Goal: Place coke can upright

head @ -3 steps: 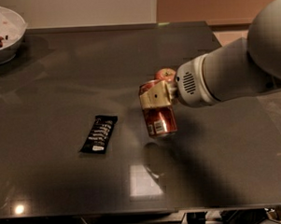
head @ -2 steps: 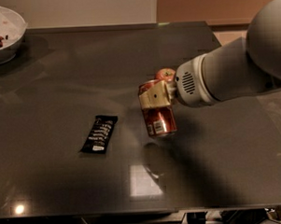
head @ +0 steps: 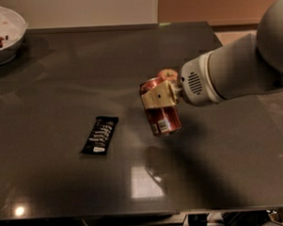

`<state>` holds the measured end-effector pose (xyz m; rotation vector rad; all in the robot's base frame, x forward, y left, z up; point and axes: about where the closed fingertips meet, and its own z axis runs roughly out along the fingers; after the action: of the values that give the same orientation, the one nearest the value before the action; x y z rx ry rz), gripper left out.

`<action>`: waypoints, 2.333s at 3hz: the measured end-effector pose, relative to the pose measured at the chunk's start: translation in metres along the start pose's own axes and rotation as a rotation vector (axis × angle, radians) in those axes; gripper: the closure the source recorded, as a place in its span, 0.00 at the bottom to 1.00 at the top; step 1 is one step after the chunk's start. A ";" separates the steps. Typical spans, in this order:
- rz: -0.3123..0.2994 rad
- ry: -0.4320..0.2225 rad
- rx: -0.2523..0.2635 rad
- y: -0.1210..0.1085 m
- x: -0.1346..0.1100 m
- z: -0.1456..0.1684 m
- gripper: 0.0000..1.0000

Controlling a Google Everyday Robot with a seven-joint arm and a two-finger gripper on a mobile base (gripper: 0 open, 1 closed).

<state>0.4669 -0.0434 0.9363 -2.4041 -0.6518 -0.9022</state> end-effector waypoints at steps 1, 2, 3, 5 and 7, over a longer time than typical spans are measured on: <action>-0.116 0.029 0.076 0.000 0.003 -0.003 1.00; -0.199 0.064 0.171 0.000 0.002 -0.003 1.00; -0.286 0.107 0.286 0.000 -0.006 -0.001 1.00; -0.417 0.242 0.397 -0.003 -0.023 -0.001 1.00; -0.470 0.389 0.455 -0.001 -0.028 -0.003 1.00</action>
Offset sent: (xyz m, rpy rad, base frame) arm -0.0024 -0.0087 -0.0033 0.1129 -0.2156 0.4167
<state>0.4461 -0.0520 0.9191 -1.6400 -1.1440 -1.2100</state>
